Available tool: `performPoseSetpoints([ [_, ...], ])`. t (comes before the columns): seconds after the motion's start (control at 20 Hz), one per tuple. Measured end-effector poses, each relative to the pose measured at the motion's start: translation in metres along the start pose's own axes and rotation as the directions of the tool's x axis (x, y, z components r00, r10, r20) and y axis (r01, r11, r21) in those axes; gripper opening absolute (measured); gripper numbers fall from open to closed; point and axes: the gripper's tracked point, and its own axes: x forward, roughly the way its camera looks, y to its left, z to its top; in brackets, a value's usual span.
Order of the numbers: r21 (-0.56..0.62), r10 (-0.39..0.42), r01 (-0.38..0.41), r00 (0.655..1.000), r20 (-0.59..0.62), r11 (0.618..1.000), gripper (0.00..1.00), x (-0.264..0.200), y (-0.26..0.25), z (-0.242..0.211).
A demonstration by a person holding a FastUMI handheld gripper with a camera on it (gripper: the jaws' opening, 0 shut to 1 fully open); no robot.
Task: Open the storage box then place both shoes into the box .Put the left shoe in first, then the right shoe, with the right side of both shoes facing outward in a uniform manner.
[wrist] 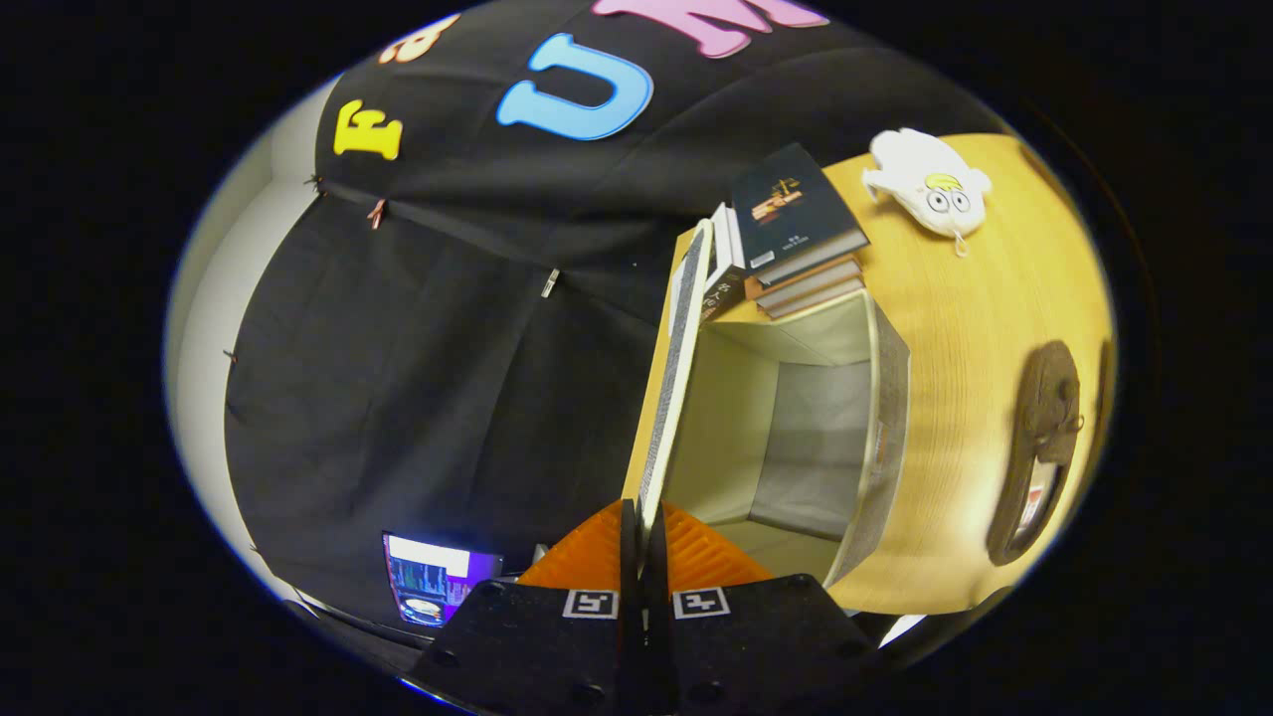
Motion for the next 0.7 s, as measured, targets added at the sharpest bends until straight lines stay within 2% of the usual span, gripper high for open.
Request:
performPoseSetpoints([
  [0.3, -0.099, 0.034, -0.037, 0.999, -0.037, 0.994, 0.06, 0.050, 0.063, -0.006],
  [0.5, -0.077, 0.037, -0.042, 0.997, -0.068, 0.996, 0.06, 0.097, 0.087, -0.024],
  [0.7, -0.108, 0.004, -0.012, 0.997, -0.076, 0.994, 0.05, 0.140, 0.105, -0.036],
])
